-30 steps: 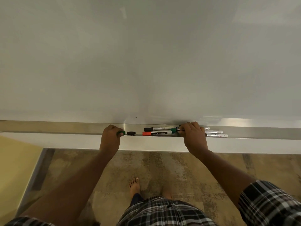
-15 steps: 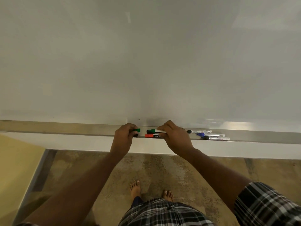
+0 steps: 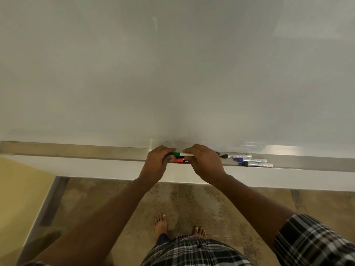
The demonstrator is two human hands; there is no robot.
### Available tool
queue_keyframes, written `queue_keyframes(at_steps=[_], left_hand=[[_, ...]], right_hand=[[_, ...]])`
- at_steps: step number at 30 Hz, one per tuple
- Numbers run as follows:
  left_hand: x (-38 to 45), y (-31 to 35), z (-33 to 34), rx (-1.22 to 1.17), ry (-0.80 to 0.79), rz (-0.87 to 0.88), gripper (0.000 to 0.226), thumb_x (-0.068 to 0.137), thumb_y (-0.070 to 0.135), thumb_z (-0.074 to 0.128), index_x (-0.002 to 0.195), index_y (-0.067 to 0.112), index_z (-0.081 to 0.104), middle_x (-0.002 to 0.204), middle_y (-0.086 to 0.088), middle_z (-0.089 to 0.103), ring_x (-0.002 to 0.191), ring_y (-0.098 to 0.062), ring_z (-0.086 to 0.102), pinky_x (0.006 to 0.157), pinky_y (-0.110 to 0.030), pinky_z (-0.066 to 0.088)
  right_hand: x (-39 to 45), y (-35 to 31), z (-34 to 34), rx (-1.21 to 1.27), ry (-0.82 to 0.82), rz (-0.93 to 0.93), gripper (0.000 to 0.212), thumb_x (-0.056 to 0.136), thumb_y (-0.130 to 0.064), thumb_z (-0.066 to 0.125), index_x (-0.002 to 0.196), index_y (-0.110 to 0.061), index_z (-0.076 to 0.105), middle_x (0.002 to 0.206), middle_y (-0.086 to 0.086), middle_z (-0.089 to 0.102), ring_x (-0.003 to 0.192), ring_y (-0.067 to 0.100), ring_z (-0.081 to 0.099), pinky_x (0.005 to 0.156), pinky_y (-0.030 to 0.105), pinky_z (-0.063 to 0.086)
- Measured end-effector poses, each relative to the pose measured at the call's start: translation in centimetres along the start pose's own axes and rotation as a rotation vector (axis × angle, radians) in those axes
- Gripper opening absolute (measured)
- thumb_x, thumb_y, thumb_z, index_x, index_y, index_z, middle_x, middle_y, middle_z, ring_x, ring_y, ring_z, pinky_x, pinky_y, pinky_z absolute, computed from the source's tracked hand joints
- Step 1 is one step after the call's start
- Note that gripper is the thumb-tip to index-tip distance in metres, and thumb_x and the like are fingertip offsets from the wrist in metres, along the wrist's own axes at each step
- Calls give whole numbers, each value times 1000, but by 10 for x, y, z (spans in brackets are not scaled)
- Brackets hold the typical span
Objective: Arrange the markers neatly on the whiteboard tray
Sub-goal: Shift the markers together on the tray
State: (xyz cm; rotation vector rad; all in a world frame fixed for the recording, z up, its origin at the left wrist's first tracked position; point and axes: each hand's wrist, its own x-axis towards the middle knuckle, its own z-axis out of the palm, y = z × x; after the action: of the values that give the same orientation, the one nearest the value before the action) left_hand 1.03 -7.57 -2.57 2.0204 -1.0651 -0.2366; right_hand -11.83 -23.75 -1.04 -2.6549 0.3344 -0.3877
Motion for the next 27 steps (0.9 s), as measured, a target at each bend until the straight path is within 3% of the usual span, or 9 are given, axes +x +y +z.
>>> queue_keyframes(at_steps=[5, 9, 15, 17, 20, 27], left_hand=[[0, 4, -3, -1, -53, 8, 22, 94, 12, 54, 106, 13, 72, 83, -1, 71, 70, -11, 61, 69, -27, 52], [-1, 5, -8, 1, -34, 28, 24, 92, 19, 52, 103, 13, 72, 81, 0, 72, 69, -11, 63, 69, -27, 53], [7, -6, -18, 110, -50, 70, 22, 93, 14, 53, 107, 10, 70, 91, -6, 69, 78, -18, 61, 72, -33, 51], [8, -14, -22, 138, 14, 40, 20, 93, 10, 56, 107, 10, 70, 93, -8, 70, 80, -20, 61, 73, -33, 51], [2, -33, -30, 183, 113, -64, 19, 94, 8, 57, 106, 8, 71, 92, -10, 71, 80, -24, 62, 73, -35, 51], [-11, -64, -28, 284, 131, -257, 18, 88, 7, 63, 103, 10, 72, 91, -11, 67, 84, -29, 58, 73, -38, 50]], right_hand=[[-1, -5, 2, 17, 48, 27, 19, 90, -26, 68, 106, -20, 73, 96, -1, 72, 83, 18, 64, 66, 30, 50], [3, -12, 1, 91, 57, 95, 14, 89, -27, 68, 100, -21, 76, 93, -5, 74, 78, 14, 64, 66, 27, 48], [14, -12, 0, 181, -77, 165, 26, 93, -33, 66, 116, -22, 67, 107, -4, 70, 88, 11, 59, 79, 28, 49], [15, -7, 2, 192, -59, 188, 32, 92, -29, 67, 123, -22, 62, 112, -2, 67, 97, 14, 60, 85, 32, 50], [6, 12, 6, 136, 26, 266, 29, 91, -20, 66, 120, -21, 61, 109, -1, 67, 95, 15, 61, 83, 35, 53], [-19, 32, 15, -37, 47, 425, 25, 89, -21, 66, 114, -20, 63, 104, -1, 68, 90, 17, 61, 75, 36, 56]])
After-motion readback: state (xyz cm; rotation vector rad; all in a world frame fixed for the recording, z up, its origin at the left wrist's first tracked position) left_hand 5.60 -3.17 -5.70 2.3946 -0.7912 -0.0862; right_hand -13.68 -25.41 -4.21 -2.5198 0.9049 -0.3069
